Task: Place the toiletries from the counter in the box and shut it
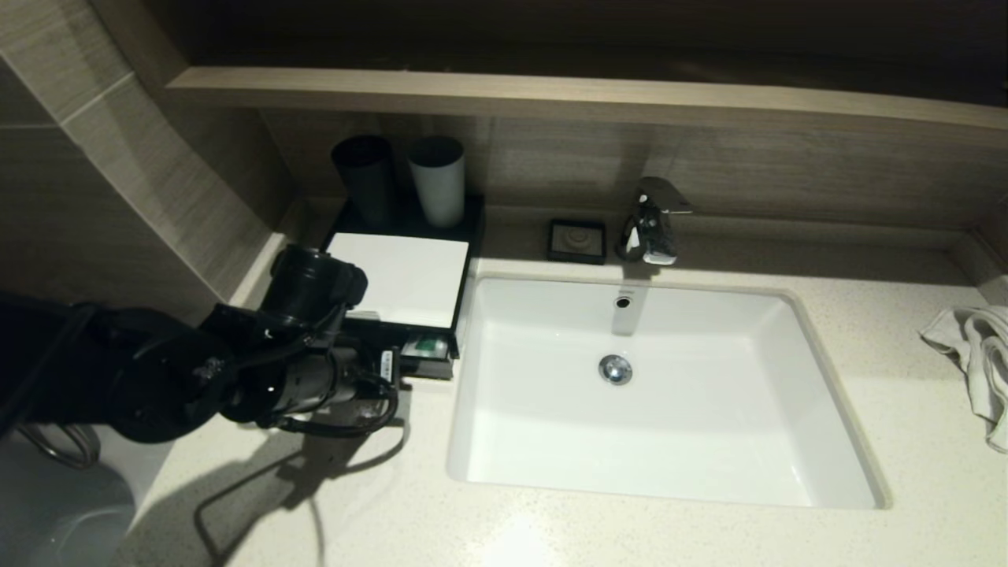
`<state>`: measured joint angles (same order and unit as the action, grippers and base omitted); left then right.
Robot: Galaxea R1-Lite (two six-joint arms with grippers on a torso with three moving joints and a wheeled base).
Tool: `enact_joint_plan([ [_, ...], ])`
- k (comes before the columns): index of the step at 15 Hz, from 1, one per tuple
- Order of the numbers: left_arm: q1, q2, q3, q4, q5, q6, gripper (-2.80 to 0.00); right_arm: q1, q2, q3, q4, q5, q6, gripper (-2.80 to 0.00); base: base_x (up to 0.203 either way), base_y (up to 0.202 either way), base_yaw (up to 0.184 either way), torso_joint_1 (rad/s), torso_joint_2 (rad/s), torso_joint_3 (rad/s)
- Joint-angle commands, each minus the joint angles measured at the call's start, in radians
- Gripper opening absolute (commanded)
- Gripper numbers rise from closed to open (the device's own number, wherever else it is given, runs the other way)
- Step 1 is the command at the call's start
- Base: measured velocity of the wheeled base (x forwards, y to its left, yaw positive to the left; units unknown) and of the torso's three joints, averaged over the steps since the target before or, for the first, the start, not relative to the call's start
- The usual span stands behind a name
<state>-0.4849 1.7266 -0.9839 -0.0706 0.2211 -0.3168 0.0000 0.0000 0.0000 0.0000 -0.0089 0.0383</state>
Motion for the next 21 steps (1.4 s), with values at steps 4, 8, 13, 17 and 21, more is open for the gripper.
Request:
enact_joint_plan([
  [4, 0.000, 0.026, -0.042, -0.001, 0.001, 0.000, -2.80, 0.000, 0.002, 0.000, 0.000, 0.001, 0.000, -2.80, 0.000, 0.000, 0.000, 0.000, 0.00, 0.000],
  [8, 0.000, 0.039, -0.070, -0.003, 0.001, 0.005, -2.80, 0.000, 0.000, 0.000, 0.000, 0.001, 0.000, -2.80, 0.000, 0.000, 0.000, 0.000, 0.00, 0.000],
  [13, 0.002, 0.051, -0.083, -0.022, 0.003, 0.008, -2.80, 0.000, 0.002, 0.000, 0.000, 0.000, 0.000, -2.80, 0.000, 0.000, 0.000, 0.000, 0.00, 0.000],
  [17, 0.002, 0.051, -0.082, -0.027, 0.003, 0.017, -2.80, 0.000, 0.000, 0.000, 0.000, 0.000, 0.000, -2.80, 0.000, 0.000, 0.000, 0.000, 0.00, 0.000],
  [21, 0.002, 0.051, -0.078, -0.028, 0.004, 0.019, -2.80, 0.000, 0.001, 0.000, 0.000, 0.000, 0.000, -2.80, 0.000, 0.000, 0.000, 0.000, 0.00, 0.000],
])
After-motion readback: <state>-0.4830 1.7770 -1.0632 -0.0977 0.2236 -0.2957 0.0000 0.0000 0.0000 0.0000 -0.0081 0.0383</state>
